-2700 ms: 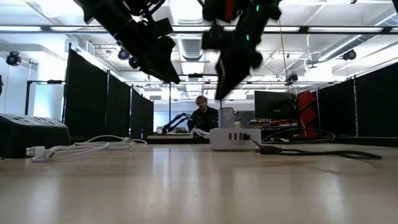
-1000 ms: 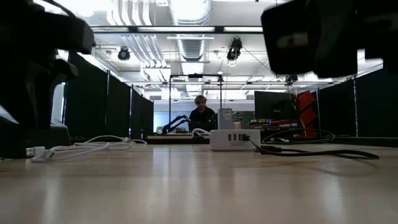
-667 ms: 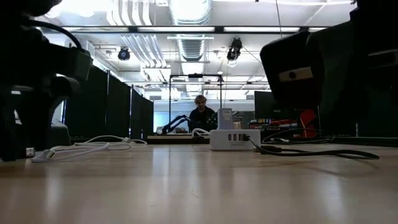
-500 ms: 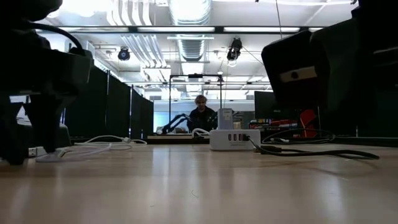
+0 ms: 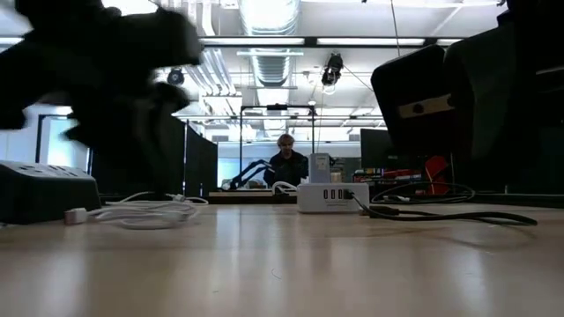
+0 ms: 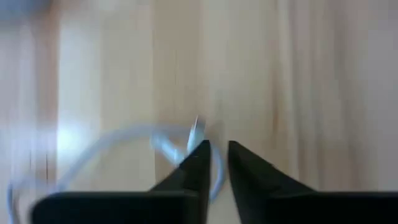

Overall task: Insert USB
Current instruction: Insert the purple charger cable into the white charger adapter

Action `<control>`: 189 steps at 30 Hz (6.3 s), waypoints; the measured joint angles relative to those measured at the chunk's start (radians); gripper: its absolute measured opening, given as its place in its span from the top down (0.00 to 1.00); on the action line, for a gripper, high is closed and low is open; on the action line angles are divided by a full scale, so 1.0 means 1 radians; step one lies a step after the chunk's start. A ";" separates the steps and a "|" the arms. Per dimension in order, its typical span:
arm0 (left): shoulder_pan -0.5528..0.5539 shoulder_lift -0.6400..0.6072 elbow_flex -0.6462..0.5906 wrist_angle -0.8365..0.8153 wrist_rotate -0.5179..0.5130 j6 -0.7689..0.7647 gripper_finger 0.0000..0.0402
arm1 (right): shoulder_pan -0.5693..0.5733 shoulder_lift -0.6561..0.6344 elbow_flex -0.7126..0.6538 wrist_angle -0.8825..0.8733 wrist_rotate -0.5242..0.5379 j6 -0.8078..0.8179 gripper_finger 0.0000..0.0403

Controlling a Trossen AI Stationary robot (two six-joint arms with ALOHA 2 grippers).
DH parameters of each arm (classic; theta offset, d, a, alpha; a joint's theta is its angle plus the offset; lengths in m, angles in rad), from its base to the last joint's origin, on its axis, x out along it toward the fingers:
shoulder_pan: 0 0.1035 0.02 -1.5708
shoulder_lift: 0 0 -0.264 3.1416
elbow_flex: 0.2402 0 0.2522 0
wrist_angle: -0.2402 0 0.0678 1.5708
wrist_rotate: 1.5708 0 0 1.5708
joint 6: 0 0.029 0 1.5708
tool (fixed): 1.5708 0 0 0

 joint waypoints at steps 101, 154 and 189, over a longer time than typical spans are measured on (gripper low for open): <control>-0.132 -0.081 0.024 -0.098 -0.236 -0.340 0.96 | -0.228 -0.151 0.062 0.060 0.094 -0.248 0.58; -0.136 -0.059 0.024 0.024 -0.245 -0.232 0.96 | -0.336 0.067 0.231 -0.046 0.065 -0.168 0.79; -0.149 -0.057 0.023 -0.082 -0.184 -0.330 0.62 | -0.299 0.037 0.231 -0.093 0.129 -0.243 1.00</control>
